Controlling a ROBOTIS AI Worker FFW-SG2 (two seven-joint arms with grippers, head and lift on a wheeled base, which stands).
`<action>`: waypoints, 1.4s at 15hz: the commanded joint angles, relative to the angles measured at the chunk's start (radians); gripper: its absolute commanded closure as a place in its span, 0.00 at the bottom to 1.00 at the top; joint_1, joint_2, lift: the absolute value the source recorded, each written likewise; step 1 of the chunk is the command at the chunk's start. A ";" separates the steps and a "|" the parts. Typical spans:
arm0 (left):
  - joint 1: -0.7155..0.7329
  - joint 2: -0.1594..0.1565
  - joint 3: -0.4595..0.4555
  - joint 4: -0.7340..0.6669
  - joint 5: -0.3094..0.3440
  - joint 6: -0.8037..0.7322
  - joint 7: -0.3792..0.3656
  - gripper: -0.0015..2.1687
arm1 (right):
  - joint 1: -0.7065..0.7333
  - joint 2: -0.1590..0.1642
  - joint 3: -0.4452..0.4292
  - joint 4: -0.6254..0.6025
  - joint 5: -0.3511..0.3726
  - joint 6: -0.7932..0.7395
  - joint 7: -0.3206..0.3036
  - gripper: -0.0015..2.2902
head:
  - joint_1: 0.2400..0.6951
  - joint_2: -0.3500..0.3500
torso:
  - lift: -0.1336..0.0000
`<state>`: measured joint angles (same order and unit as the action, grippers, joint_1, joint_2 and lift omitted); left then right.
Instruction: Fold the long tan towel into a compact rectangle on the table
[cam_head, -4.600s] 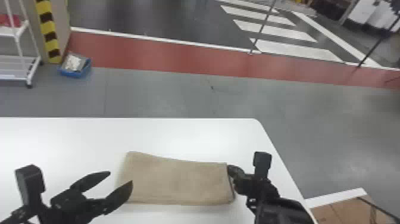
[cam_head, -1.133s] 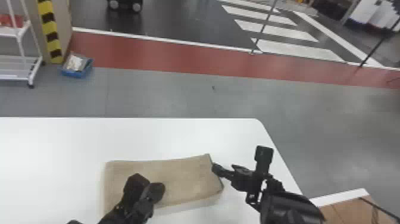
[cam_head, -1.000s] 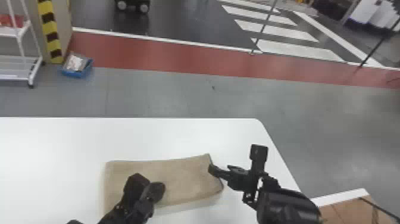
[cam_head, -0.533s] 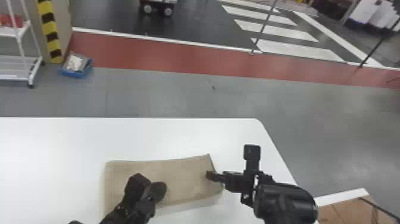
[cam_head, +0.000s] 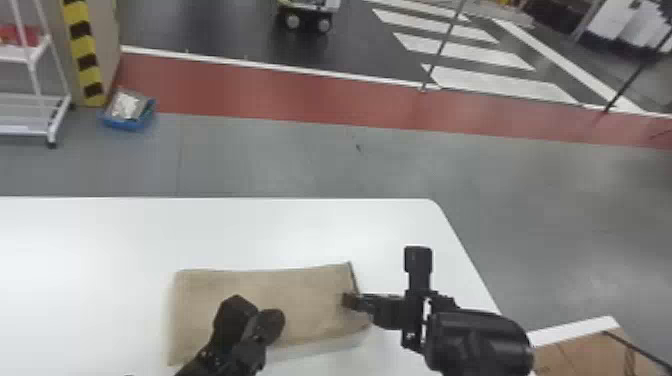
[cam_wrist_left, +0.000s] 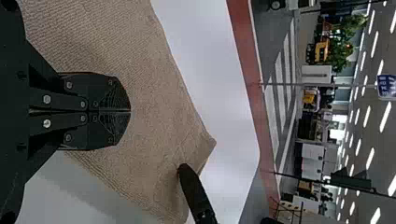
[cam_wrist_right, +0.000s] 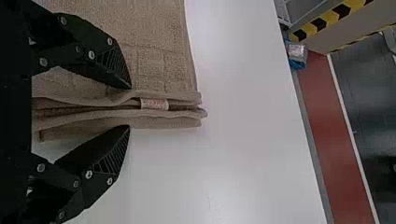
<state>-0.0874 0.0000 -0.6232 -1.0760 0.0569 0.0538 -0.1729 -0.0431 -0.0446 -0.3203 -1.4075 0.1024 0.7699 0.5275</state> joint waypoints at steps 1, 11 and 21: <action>0.009 0.002 0.002 -0.016 0.000 0.007 0.000 0.87 | 0.009 0.005 0.000 -0.022 -0.006 0.003 0.012 0.34 | 1.00 0.00 | 1.00; 0.038 0.003 0.002 -0.053 -0.025 0.059 0.001 0.87 | 0.166 0.008 -0.019 -0.301 -0.201 0.076 0.074 0.46 | 1.00 0.00 | 1.00; 0.141 0.089 0.157 -0.308 -0.026 0.114 -0.022 0.87 | 0.210 0.011 -0.089 -0.421 -0.299 0.138 0.075 0.46 | 1.00 0.00 | 1.00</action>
<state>0.0584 0.0841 -0.4932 -1.3803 0.0312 0.1686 -0.1936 0.1626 -0.0338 -0.3865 -1.8188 -0.1887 0.9009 0.6020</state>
